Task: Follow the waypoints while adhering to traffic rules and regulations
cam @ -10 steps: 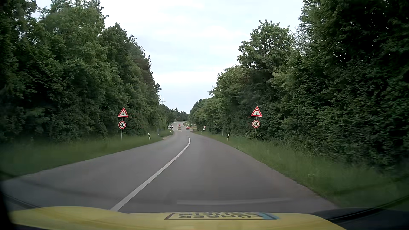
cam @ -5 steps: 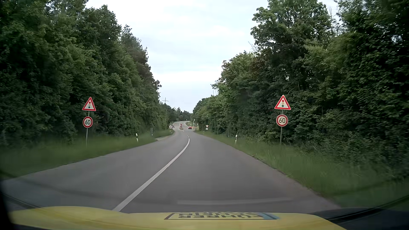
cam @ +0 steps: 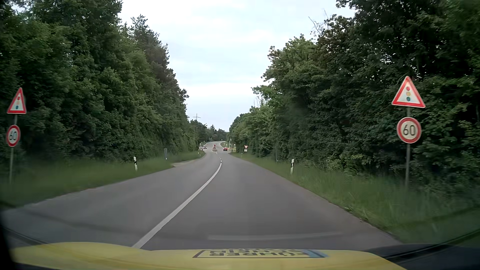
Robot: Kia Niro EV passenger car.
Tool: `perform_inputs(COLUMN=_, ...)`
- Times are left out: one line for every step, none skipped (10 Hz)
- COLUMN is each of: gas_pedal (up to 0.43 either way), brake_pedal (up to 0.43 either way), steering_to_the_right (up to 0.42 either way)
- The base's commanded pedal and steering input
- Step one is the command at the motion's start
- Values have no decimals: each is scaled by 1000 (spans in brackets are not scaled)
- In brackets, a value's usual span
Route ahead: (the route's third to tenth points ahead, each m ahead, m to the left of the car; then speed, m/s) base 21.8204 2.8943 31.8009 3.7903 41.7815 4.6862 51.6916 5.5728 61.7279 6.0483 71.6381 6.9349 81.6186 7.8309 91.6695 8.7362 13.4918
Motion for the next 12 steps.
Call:
perform_inputs(gas_pedal=59, brake_pedal=0, steering_to_the_right=-6)
perform_inputs(gas_pedal=59, brake_pedal=0, steering_to_the_right=-7)
perform_inputs(gas_pedal=59, brake_pedal=0, steering_to_the_right=-7)
perform_inputs(gas_pedal=59, brake_pedal=0, steering_to_the_right=-7)
perform_inputs(gas_pedal=59, brake_pedal=0, steering_to_the_right=-6)
perform_inputs(gas_pedal=59, brake_pedal=0, steering_to_the_right=-6)
perform_inputs(gas_pedal=59, brake_pedal=0, steering_to_the_right=-6)
perform_inputs(gas_pedal=59, brake_pedal=0, steering_to_the_right=-6)
perform_inputs(gas_pedal=59, brake_pedal=0, steering_to_the_right=-6)
perform_inputs(gas_pedal=59, brake_pedal=0, steering_to_the_right=-6)
perform_inputs(gas_pedal=59, brake_pedal=0, steering_to_the_right=-6)
perform_inputs(gas_pedal=59, brake_pedal=0, steering_to_the_right=-6)
